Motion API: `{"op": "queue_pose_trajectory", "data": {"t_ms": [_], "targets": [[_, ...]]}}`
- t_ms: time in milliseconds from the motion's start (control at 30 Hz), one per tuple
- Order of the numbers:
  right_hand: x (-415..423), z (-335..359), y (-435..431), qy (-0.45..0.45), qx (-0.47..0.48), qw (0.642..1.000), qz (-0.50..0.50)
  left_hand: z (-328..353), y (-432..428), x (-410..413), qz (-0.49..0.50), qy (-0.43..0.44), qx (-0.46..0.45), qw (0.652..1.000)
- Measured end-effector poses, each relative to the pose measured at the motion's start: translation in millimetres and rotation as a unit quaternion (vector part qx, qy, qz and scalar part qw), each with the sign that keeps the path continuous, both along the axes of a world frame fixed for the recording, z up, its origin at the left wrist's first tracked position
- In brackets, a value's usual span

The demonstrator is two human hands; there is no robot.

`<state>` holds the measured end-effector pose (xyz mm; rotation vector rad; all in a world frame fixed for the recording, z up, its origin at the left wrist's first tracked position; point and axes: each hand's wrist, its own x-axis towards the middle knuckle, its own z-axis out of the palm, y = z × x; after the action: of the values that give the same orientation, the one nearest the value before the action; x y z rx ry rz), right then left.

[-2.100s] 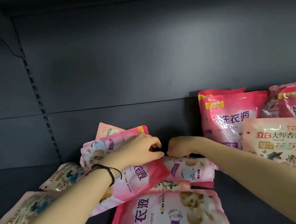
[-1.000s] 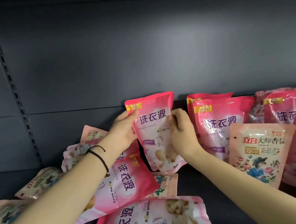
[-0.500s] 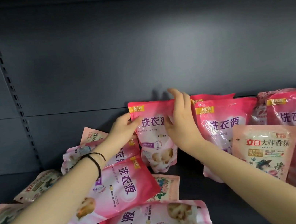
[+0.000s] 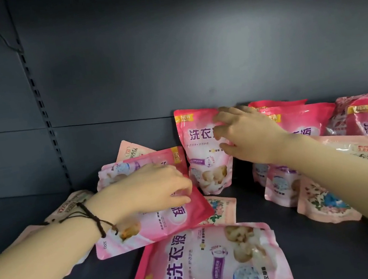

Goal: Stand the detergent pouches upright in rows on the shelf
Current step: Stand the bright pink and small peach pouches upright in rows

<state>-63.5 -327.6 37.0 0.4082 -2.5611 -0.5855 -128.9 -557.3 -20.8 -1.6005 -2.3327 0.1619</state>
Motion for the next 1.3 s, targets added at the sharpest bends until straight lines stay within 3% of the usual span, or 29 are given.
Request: {"op": "queue_pose_trajectory", "data": {"t_ms": [67,167,300,467,600,767,867,1133,1300], "targets": [[7.3,0.7,-3.6,-0.065,0.019,0.998,0.019,-3.3,-6.6,2.9,-0.011,0.029,-0.009,0.999],[25.2,-1.2,-11.4,-0.241,-0.03,0.97,0.012,-9.9,-15.5,10.4,-0.029,0.03,-0.012,0.999],[42.5,-13.4,-17.6,-0.332,-0.027,0.943,0.006,-16.2,-20.5,31.2,-0.035,0.028,-0.015,0.999],[58.2,-21.6,-23.8,-0.334,-0.007,0.942,0.012,-15.9,-27.1,60.7,0.005,0.032,-0.05,0.998],[72.4,-30.6,-27.6,-0.338,-0.024,0.94,0.046,-22.3,-46.2,86.2,0.116,0.009,-0.034,0.993],[79.2,-47.6,-29.9,-0.329,-0.065,0.94,0.058,-45.8,-62.2,106.5,0.31,-0.023,0.013,0.95],[76.9,-54.9,-32.1,-0.308,-0.104,0.944,0.053,-58.2,-63.6,104.9,0.377,-0.108,0.099,0.914],[78.9,-64.7,-23.0,-0.331,-0.234,0.914,-0.011,-62.7,-54.7,103.0,0.381,-0.329,0.234,0.832],[74.7,-60.7,-30.4,-0.363,-0.272,0.89,-0.051,-47.8,-45.4,122.7,0.296,-0.368,0.327,0.819]]}}
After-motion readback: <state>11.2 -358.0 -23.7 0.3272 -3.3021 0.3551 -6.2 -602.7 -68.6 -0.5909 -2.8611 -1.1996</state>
